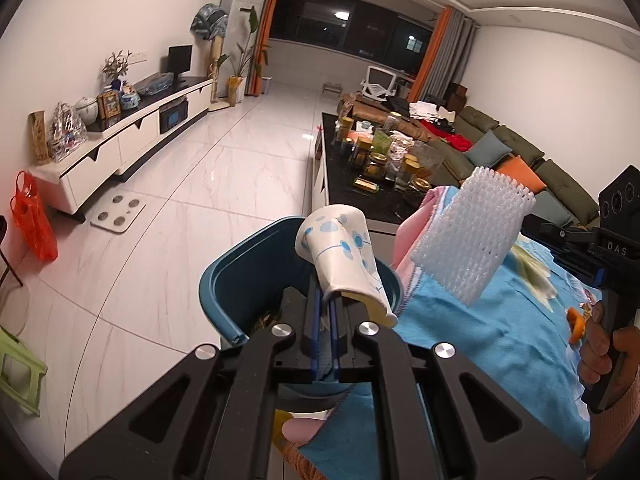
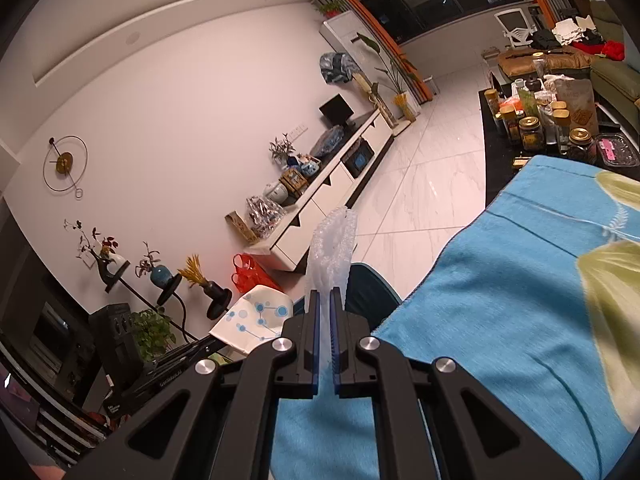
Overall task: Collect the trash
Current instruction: 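Carry the paper cup and foam net over the teal bin with both tools, then open both tools to drop the cup and foam net into the bin, then move both tools back toward the orange peel and wrappers on the bedspread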
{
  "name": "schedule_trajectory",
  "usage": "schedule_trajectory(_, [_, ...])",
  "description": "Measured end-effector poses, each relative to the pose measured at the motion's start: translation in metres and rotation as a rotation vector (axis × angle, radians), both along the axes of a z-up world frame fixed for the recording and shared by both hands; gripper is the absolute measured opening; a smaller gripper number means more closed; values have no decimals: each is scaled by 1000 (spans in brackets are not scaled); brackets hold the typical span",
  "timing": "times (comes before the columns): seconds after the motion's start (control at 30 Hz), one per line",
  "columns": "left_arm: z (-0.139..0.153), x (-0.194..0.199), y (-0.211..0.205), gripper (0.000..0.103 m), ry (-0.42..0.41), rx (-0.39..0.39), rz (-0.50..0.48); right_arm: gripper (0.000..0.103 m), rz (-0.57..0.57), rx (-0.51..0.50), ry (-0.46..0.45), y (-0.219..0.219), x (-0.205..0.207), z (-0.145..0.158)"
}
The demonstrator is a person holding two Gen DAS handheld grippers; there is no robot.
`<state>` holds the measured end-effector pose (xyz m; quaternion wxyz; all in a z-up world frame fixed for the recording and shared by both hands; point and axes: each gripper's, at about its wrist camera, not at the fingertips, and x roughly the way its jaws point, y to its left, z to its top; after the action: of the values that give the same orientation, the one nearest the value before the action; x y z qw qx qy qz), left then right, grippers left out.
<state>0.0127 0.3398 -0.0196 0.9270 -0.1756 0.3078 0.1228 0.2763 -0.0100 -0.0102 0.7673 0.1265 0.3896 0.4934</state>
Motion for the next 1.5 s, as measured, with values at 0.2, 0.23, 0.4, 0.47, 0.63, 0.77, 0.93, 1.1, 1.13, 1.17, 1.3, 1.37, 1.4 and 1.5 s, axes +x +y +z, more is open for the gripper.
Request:
schedule_trajectory(0.2, [-15,11,6,4,30,-21,28,4,9,-39,38,29,10,-15])
schedule_trajectory(0.23, [-19,14,5,4,37,-24,32,4,12,-46,46,34,11,-18])
schedule_trajectory(0.4, [-35,29,6,4,64,-35,42,4,18,-87,76,56,16,-33])
schedule_trajectory(0.47, [-41,35,7,4,79,-35,46,4,21,-107,83,66,16,-39])
schedule_trajectory(0.63, [-55,47,10,4,113,-35,55,4,37,-153,96,85,13,-50])
schedule_trajectory(0.77, [-64,58,12,5,136,-37,66,4,53,-206,99,100,10,-59])
schedule_trajectory(0.93, [-78,70,15,14,162,-44,82,8,60,-245,122,110,8,-69])
schedule_trajectory(1.1, [-80,70,10,26,147,-40,88,15,65,-268,119,108,7,-72])
schedule_trajectory(1.13, [-79,69,9,27,142,-39,88,15,65,-270,116,107,7,-72])
schedule_trajectory(1.17, [-76,67,7,28,134,-35,88,17,65,-268,107,105,5,-70])
schedule_trajectory(1.3, [-60,58,-5,36,88,-17,68,25,67,-256,72,93,0,-59])
schedule_trajectory(1.37, [-47,52,-16,43,47,0,43,33,70,-247,39,82,-6,-49])
schedule_trajectory(1.4, [-41,50,-23,48,27,8,28,37,71,-243,19,76,-10,-44])
schedule_trajectory(1.5, [-22,42,-48,59,-41,24,-36,43,63,-232,-55,49,-24,-26])
